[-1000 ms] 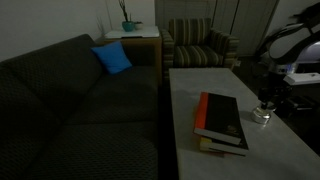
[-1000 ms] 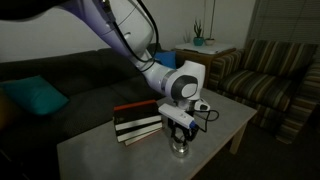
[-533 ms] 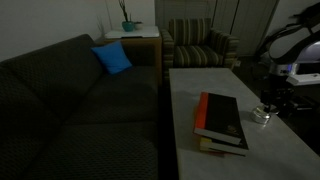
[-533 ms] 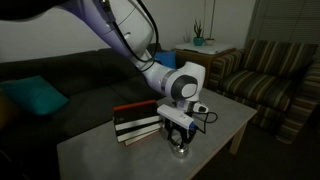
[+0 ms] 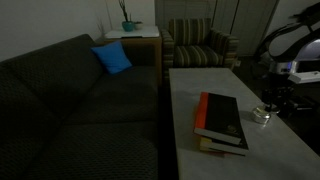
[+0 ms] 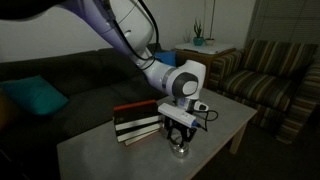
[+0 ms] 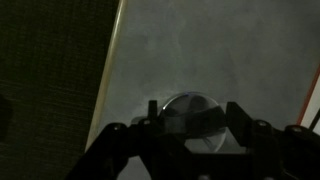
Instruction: Put the lid on the silver container
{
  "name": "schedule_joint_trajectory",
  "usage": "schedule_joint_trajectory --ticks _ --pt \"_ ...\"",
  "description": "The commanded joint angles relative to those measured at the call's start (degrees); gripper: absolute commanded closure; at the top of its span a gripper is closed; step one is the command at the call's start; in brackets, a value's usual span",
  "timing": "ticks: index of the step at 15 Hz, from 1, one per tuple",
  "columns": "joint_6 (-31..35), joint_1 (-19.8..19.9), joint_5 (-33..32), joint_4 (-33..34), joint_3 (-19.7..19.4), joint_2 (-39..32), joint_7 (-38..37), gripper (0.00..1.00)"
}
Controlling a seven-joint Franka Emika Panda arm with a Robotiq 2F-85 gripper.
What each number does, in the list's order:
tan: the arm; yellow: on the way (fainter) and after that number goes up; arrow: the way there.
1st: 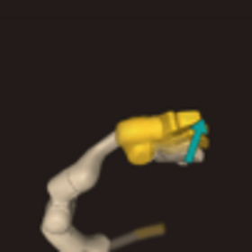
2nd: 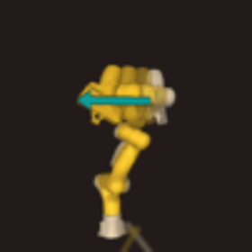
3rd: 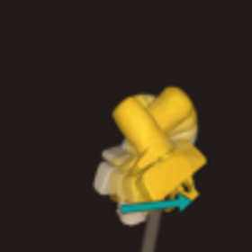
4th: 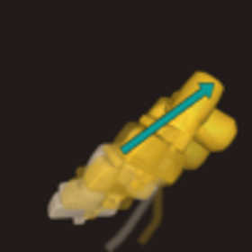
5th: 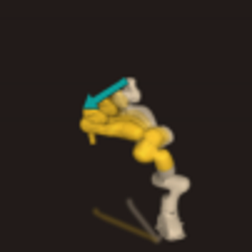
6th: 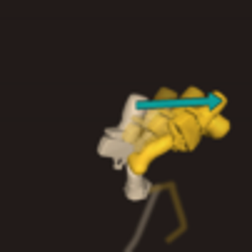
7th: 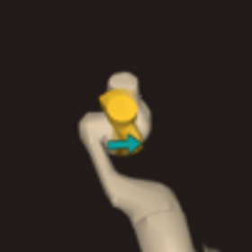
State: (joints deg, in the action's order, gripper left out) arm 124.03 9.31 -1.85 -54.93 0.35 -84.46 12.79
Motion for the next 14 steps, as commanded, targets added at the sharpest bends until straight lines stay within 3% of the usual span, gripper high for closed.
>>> schedule_joint_trajectory --ticks 1,8,14 --pt "-0.3 -0.7 -1.4 2.3 -1.2 0.0 1.8 0.56" --pt "13.1 -3.9 -4.9 -11.4 -4.5 8.7 -5.5 0.56" --pt "29.1 -10.1 -7.3 -26.5 -11.2 16.3 -18.6 0.56"
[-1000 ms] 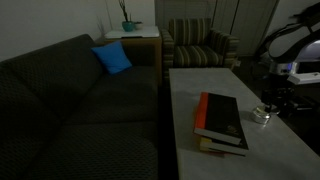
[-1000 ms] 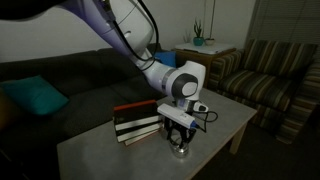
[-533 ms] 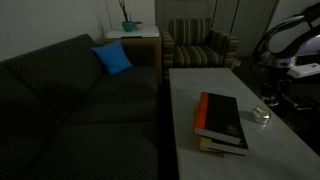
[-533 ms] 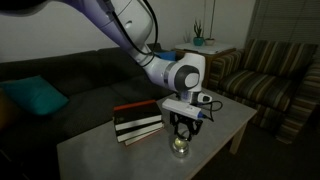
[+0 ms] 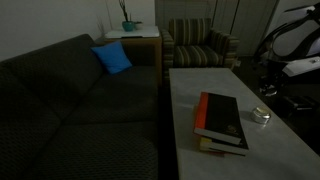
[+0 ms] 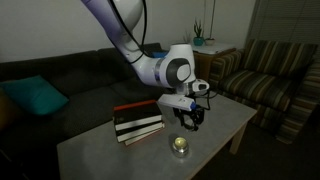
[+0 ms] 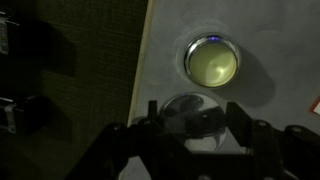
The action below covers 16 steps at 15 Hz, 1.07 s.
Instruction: Put the lid on the silver container
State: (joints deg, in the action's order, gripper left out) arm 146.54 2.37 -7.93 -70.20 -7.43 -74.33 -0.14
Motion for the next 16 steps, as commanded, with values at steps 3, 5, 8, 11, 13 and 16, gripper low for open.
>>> schedule_joint_trajectory --ticks 3,5,8,11,13,16 --pt "12.8 -5.0 -0.3 -19.1 -4.7 9.2 -9.6 0.56" --pt "15.5 -4.5 0.6 -20.1 -4.1 8.7 -8.9 0.56" --pt "17.5 -0.7 1.6 -18.5 -0.5 7.0 -4.8 0.56" --pt "15.2 4.4 3.3 -14.2 4.8 4.7 0.2 0.56" --pt "11.7 7.6 4.8 -10.8 8.2 2.8 3.9 0.56" --pt "4.2 10.2 6.7 -4.3 10.9 -0.9 7.7 0.56"
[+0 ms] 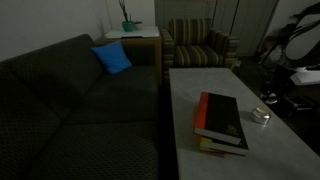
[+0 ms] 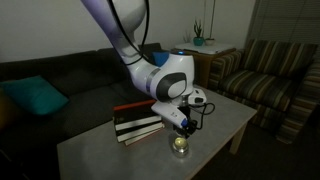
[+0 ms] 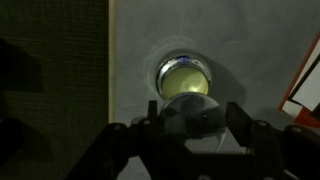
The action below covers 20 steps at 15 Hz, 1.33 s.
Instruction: Put the lid on the silver container
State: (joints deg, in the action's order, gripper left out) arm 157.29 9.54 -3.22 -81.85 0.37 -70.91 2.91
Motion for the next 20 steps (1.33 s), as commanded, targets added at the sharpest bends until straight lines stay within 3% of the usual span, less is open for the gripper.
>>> schedule_joint_trajectory --ticks 1,9,10,20 --pt "-9.4 3.3 2.5 9.6 3.3 -5.7 5.3 0.56" --pt "-26.6 1.9 2.9 30.0 2.2 -17.9 2.8 0.56" --pt "-24.5 1.4 4.1 23.5 1.1 -13.5 2.6 0.56" --pt "-23.8 1.6 4.0 25.6 0.6 -13.6 1.4 0.56"
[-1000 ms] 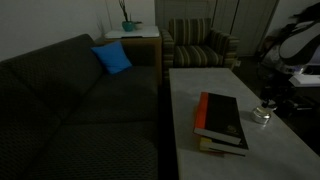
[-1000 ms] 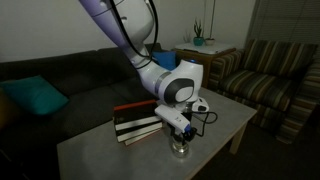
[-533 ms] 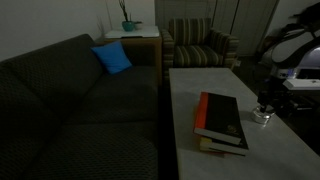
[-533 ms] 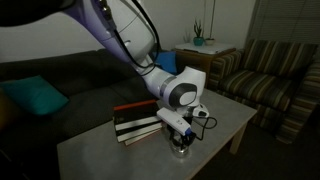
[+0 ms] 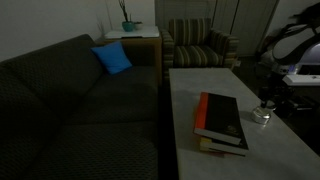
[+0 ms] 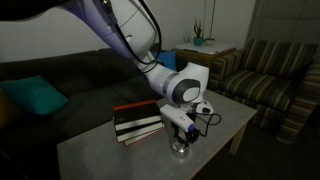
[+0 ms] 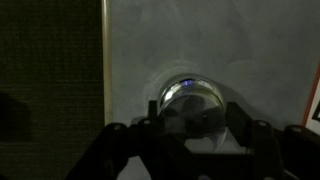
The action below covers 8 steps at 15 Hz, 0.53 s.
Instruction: Put the lid on the silver container
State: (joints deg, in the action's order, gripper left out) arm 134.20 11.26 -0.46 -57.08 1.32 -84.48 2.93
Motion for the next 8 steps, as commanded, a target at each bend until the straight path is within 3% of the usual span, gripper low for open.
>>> schedule_joint_trajectory --ticks 1,2,8 --pt "-0.2 -0.5 1.2 0.3 -0.8 0.0 0.6 0.31" --pt "-0.2 -0.5 1.2 0.5 -0.8 0.0 0.6 0.56" --pt "-3.0 -0.1 1.2 1.5 0.4 0.0 3.6 0.56"
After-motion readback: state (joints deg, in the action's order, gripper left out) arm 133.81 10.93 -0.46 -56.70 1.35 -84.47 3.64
